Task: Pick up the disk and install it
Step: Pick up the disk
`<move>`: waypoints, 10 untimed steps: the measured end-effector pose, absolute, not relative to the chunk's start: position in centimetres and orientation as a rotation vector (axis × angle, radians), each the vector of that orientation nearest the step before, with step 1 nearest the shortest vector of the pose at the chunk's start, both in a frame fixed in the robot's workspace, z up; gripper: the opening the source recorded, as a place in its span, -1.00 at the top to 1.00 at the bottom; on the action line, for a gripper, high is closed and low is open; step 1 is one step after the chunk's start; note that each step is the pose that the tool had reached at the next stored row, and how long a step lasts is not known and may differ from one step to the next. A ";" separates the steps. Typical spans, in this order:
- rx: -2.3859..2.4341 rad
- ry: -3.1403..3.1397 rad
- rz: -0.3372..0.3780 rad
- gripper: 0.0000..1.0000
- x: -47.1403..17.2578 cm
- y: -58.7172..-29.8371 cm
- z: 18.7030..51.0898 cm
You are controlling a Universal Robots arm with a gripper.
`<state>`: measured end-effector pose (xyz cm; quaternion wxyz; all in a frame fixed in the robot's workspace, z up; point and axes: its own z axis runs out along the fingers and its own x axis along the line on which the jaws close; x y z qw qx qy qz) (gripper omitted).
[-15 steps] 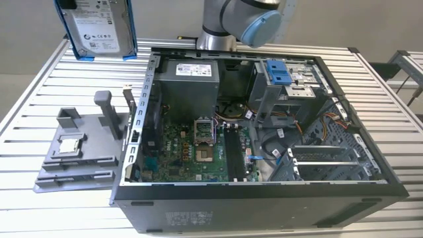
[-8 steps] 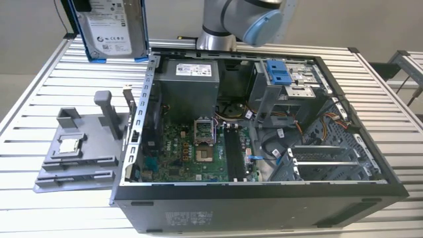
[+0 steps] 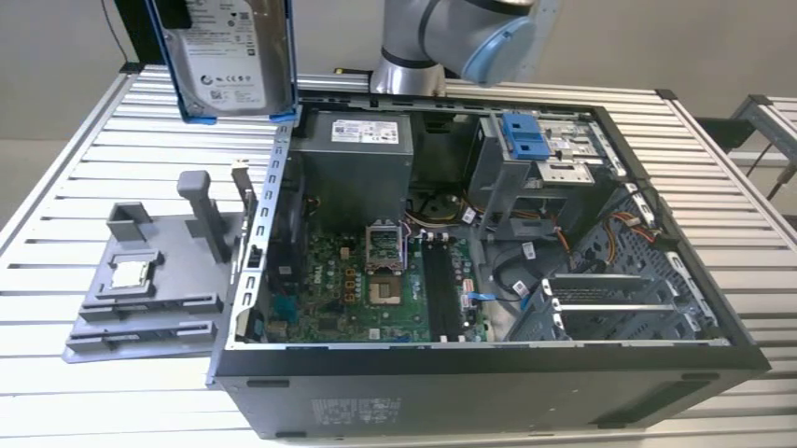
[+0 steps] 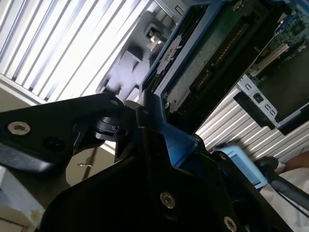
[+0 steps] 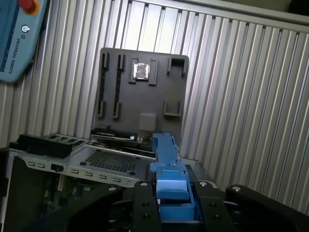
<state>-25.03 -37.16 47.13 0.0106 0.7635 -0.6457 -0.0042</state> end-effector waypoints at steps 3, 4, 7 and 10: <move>2.383 -2.015 -0.013 1.00 -24.4 -37.5 47.1; 2.383 -2.016 -0.013 1.00 -24.3 -37.7 47.1; 2.380 -2.019 -0.014 1.00 -24.0 -38.0 47.1; 2.378 -2.022 -0.015 1.00 -23.7 -38.2 47.1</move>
